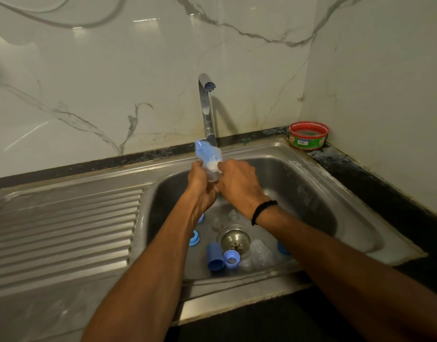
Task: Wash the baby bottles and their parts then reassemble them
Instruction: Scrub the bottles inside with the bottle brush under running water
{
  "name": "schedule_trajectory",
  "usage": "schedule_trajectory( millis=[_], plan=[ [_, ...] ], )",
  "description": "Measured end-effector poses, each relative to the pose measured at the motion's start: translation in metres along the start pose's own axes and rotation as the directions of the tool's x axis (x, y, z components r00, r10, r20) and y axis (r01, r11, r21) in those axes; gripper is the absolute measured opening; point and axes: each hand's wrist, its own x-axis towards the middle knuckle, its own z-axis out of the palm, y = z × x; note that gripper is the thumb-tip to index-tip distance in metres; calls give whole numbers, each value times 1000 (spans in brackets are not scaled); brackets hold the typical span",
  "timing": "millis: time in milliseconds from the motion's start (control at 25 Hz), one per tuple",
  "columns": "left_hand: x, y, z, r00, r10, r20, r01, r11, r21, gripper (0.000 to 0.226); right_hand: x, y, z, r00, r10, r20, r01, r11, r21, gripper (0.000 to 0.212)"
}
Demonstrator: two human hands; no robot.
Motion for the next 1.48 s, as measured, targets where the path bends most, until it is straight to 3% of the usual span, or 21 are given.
schedule_trajectory(
  millis=[160, 280, 480, 640, 760, 960, 1040, 1160, 1240, 1480],
  plan=[
    [3, -3, -5, 1000, -27, -1, 27, 998, -65, 44, 5, 7, -6, 998, 35, 46, -40, 991, 126, 15],
    [4, -3, -6, 997, -59, 55, 64, 993, -101, 54, 5, 9, -12, 998, 46, 45, -51, 993, 107, 19],
    [8, -3, -11, 989, 12, 148, -26, 996, 90, 73, 5, 9, -15, 999, 53, -7, -51, 989, 140, 24],
    [7, -2, -8, 997, 20, 74, -21, 1000, 3, 46, 2, 5, -13, 998, 49, -35, -46, 995, 88, 27],
    [11, -3, -8, 1000, 7, -21, -9, 998, -69, 38, -3, 0, -8, 999, 16, -48, -14, 998, 56, 27],
    [8, -4, 4, 998, 3, -66, -3, 1000, -4, 24, -5, -6, -6, 997, 72, 4, -72, 996, 50, 29],
    [5, -3, 10, 998, 1, -56, -1, 1000, 3, 24, -4, -6, -9, 995, 94, -24, -93, 994, 53, 30],
    [11, 2, 3, 989, 38, -140, -33, 999, 35, 28, -6, -3, -2, 999, 7, 31, -8, 999, 35, 22],
    [10, 1, 2, 995, 17, -98, -15, 1000, 26, 29, -3, 0, -3, 998, 57, -5, -57, 998, 25, 23],
    [8, 2, -1, 995, 8, -99, -5, 1000, 29, 38, -7, -5, -10, 1000, 28, -14, -27, 999, 26, 23]
  ],
)
